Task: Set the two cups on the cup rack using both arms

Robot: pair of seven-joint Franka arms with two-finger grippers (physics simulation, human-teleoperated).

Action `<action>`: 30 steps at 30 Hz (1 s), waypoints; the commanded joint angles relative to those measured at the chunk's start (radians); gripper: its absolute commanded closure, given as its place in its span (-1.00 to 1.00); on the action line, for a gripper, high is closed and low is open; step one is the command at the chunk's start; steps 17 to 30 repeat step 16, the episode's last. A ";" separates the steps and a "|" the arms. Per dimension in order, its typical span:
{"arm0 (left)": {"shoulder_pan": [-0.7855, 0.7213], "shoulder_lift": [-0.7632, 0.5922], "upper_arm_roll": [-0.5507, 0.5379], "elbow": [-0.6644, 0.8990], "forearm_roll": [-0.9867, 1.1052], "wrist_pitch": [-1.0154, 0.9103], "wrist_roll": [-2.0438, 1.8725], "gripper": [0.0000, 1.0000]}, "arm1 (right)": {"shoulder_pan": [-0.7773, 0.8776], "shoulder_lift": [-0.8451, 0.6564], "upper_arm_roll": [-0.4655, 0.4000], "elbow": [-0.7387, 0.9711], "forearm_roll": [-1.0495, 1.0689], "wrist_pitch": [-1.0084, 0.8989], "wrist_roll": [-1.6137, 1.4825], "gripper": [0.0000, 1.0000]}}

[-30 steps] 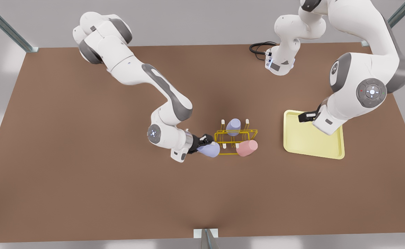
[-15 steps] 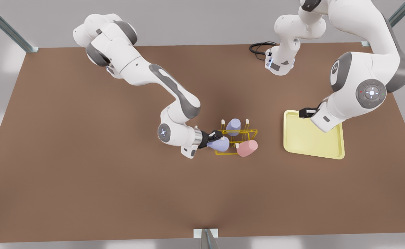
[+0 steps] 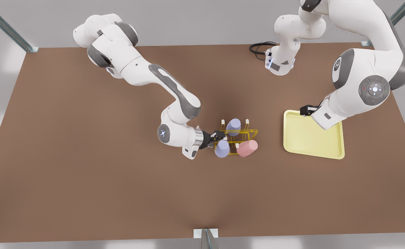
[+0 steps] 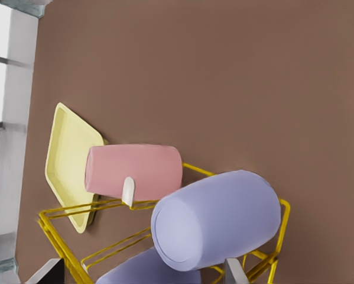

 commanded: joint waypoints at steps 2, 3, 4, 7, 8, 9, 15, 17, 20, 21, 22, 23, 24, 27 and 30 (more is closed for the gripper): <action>0.000 -0.001 0.000 0.001 0.001 -0.021 0.043 -1.00 | -0.083 -0.038 -0.009 0.028 -0.007 -0.160 0.033 -1.00; 0.000 0.000 0.002 -0.001 0.001 -0.021 0.043 -1.00 | -0.138 -0.069 -0.032 0.027 -0.057 -0.255 0.030 -1.00; 0.000 0.000 0.002 0.001 0.001 -0.021 0.043 -1.00 | -0.151 -0.124 -0.175 0.028 -0.264 -0.479 0.024 -1.00; 0.000 -0.001 0.002 0.001 0.001 -0.022 0.043 -1.00 | -0.212 -0.226 -0.411 0.027 -0.832 -0.716 -0.020 -1.00; 0.000 -0.001 0.000 0.001 0.001 -0.022 0.045 -1.00 | -0.215 -0.325 -0.434 0.039 -0.866 -0.852 -0.020 -1.00; 0.000 -0.001 0.000 0.001 0.001 -0.022 0.043 -1.00 | -0.235 -0.428 -0.411 0.045 -0.869 -0.944 -0.016 -1.00; 0.012 -0.001 0.002 -0.001 -0.001 -0.022 0.043 -1.00 | -0.421 -0.719 -0.239 -0.188 -0.858 -0.970 -0.020 -1.00; 0.014 0.000 0.002 -0.001 0.001 -0.022 0.043 -1.00 | -0.422 -0.722 -0.239 -0.194 -0.854 -0.964 -0.020 -1.00; 0.014 0.000 0.002 -0.001 0.001 -0.022 0.043 -1.00 | -0.422 -0.722 -0.239 -0.194 -0.854 -0.964 -0.020 -1.00; 0.014 0.000 0.002 -0.001 0.001 -0.022 0.043 -1.00 | -0.422 -0.722 -0.239 -0.194 -0.854 -0.964 -0.020 -1.00; 0.014 0.000 0.002 -0.001 0.001 -0.022 0.043 -1.00 | -0.422 -0.722 -0.239 -0.194 -0.854 -0.964 -0.020 -1.00; 0.014 0.000 0.002 -0.001 0.001 -0.022 0.043 -1.00 | -0.422 -0.722 -0.239 -0.194 -0.854 -0.964 -0.020 -1.00; 0.014 0.000 0.002 -0.001 0.001 -0.022 0.043 -1.00 | -0.422 -0.722 -0.239 -0.194 -0.854 -0.964 -0.020 -1.00; 0.014 0.000 0.002 -0.001 0.001 -0.022 0.043 -1.00 | -0.422 -0.722 -0.239 -0.194 -0.854 -0.964 -0.020 -1.00; 0.014 0.000 0.002 -0.001 0.001 -0.022 0.043 -1.00 | -0.422 -0.722 -0.239 -0.194 -0.854 -0.964 -0.020 -1.00</action>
